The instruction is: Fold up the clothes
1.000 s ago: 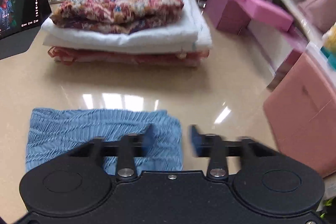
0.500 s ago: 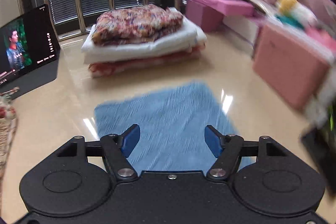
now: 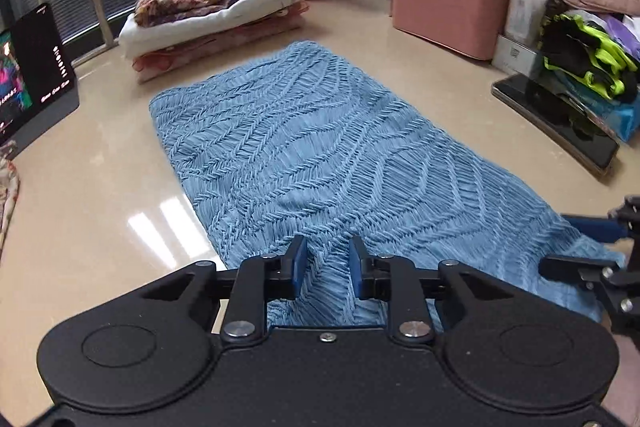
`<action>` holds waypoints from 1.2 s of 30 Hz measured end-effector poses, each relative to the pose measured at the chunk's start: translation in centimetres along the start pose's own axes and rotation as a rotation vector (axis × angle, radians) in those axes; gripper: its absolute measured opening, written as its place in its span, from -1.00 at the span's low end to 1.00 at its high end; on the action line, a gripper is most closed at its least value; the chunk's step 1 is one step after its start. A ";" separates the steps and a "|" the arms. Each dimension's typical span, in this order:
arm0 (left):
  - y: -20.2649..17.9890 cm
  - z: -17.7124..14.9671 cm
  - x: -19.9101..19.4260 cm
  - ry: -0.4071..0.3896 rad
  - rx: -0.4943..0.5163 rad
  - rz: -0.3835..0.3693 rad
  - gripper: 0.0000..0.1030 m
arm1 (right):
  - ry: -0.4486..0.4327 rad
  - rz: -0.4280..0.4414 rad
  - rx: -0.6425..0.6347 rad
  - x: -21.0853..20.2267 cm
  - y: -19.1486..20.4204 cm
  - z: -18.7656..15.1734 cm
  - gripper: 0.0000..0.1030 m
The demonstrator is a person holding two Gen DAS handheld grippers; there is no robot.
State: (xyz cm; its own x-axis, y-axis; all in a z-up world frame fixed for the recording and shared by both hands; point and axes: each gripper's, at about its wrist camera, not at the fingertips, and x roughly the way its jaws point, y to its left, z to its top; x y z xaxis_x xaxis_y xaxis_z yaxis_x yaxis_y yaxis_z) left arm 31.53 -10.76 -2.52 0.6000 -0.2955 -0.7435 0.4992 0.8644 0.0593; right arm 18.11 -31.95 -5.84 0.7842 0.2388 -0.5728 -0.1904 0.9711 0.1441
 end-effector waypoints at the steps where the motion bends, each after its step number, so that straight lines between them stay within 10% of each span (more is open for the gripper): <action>1: -0.1 0.1 0.1 -0.002 0.005 0.013 -0.46 | 0.000 -0.004 0.009 0.1 0.0 0.0 -0.28; 15: 2.7 1.5 1.8 -0.015 -0.080 0.077 -0.15 | -0.001 -0.005 0.109 3.0 1.6 1.3 -0.28; 18: 3.1 0.7 0.4 -0.034 -0.088 0.121 0.44 | -0.012 -0.024 0.078 2.6 2.2 0.8 -0.26; 21: 3.5 -1.3 -3.2 -0.147 -0.107 0.158 1.00 | -0.051 0.010 0.147 0.7 1.7 0.2 0.25; 24: 3.9 -3.9 -7.0 -0.245 -0.123 0.145 1.00 | -0.118 0.051 0.203 -2.2 1.3 -0.9 1.00; 36: 1.5 -13.6 -14.8 -0.274 -0.151 0.108 1.00 | -0.144 0.035 0.129 -7.1 2.6 -3.7 0.99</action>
State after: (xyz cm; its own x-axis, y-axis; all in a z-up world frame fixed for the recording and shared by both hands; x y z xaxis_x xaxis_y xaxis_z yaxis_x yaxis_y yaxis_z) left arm 14.95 0.43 -0.48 0.8002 -0.2797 -0.5305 0.3379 0.9411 0.0134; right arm 9.86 -31.13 -4.43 0.8564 0.2602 -0.4459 -0.1488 0.9514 0.2695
